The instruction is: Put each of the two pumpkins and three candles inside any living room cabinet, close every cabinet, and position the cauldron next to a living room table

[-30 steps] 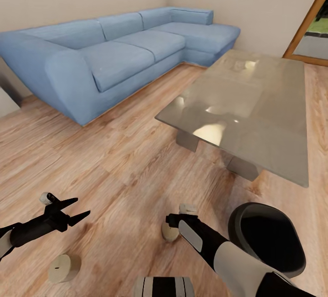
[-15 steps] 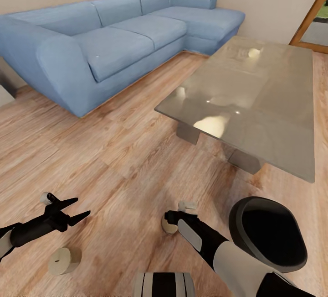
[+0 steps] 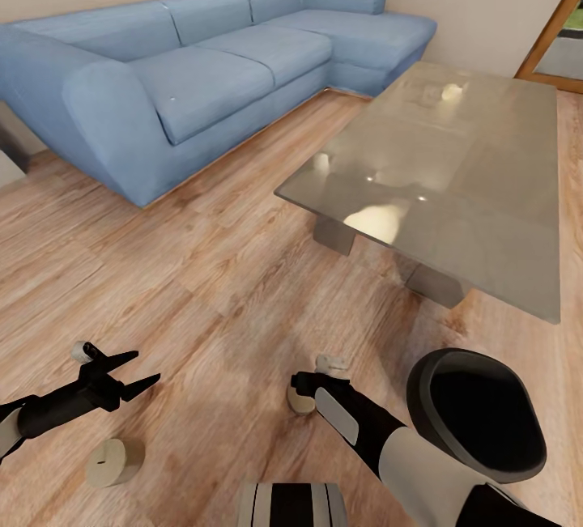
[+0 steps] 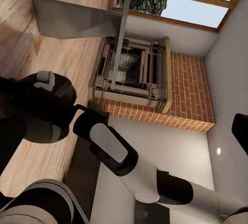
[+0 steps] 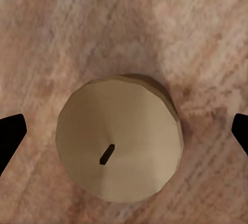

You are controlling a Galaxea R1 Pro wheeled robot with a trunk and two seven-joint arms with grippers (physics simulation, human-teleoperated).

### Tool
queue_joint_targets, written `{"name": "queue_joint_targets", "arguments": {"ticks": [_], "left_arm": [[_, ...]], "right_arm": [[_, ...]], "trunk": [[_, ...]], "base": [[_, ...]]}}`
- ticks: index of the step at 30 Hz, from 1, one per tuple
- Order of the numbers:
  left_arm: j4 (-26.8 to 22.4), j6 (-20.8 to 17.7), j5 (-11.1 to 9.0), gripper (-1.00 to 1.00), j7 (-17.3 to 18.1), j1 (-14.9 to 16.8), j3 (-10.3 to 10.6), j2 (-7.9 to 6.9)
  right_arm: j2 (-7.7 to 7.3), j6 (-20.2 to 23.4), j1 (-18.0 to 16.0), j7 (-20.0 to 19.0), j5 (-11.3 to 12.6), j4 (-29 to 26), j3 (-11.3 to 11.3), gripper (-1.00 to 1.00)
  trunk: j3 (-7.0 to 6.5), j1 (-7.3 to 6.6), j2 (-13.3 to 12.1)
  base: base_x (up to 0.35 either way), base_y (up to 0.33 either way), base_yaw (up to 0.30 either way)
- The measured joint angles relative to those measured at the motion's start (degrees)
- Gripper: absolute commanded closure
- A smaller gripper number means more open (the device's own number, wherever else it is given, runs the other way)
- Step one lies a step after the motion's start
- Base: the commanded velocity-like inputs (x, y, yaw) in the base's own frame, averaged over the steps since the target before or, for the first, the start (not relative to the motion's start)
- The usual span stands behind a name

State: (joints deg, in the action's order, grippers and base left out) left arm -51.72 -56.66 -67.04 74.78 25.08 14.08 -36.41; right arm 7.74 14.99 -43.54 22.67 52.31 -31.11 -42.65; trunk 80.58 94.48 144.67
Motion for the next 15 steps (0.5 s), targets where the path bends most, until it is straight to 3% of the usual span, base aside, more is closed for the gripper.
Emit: {"name": "queue_joint_targets", "arguments": {"ticks": [15], "left_arm": [[0.00,0.00,0.09,-1.00,0.00,0.00,0.00,0.00]], "right_arm": [[-0.04,0.00,0.00,0.00,0.00,0.00,-0.01,-1.00]], "trunk": [[0.00,0.00,0.00]], "base": [[0.026,0.018,0.000]]}}
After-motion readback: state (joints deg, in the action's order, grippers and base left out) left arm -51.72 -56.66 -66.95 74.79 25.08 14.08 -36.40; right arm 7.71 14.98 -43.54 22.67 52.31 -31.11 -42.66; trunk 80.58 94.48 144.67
